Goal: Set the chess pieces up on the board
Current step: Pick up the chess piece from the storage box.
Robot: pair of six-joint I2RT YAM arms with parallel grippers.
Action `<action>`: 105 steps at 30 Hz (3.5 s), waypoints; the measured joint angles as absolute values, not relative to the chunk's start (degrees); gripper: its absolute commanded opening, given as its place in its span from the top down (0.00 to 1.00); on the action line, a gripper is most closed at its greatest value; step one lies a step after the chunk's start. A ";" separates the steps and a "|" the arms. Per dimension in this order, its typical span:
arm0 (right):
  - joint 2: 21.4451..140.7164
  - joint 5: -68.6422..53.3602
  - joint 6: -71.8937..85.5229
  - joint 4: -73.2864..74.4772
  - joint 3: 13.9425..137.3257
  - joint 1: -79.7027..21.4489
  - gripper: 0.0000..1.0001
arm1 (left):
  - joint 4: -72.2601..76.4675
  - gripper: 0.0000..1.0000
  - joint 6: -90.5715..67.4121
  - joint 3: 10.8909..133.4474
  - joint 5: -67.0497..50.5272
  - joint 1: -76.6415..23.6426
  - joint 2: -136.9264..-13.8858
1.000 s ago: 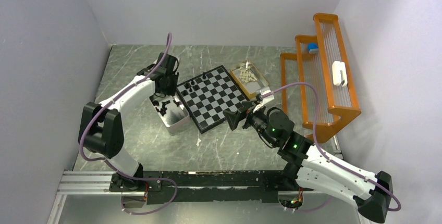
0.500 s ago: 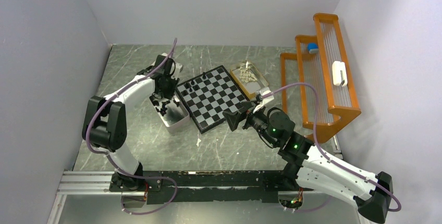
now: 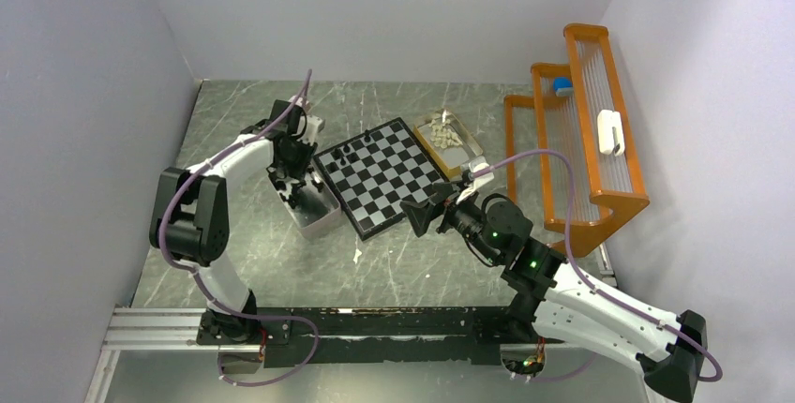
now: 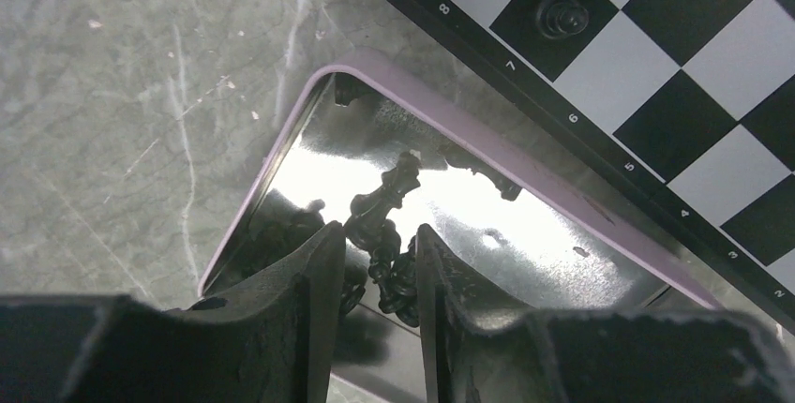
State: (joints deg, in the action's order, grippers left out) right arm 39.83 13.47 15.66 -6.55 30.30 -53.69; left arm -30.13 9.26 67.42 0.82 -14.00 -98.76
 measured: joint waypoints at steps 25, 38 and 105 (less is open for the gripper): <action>39.62 13.52 15.55 -6.55 30.30 -53.69 0.00 | -30.15 0.60 10.76 67.44 -1.63 -13.93 -105.56; 39.62 13.50 15.31 -6.55 30.30 -53.69 0.00 | -30.39 0.57 11.05 67.44 -2.81 -13.93 -104.68; 38.02 12.34 14.68 -3.75 31.81 -53.69 0.00 | -31.77 0.63 45.56 65.30 -4.01 -15.84 -103.72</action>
State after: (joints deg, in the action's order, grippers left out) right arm 38.02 12.34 14.68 -3.75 31.81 -53.69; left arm -31.77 45.56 65.30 -4.01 -15.84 -103.72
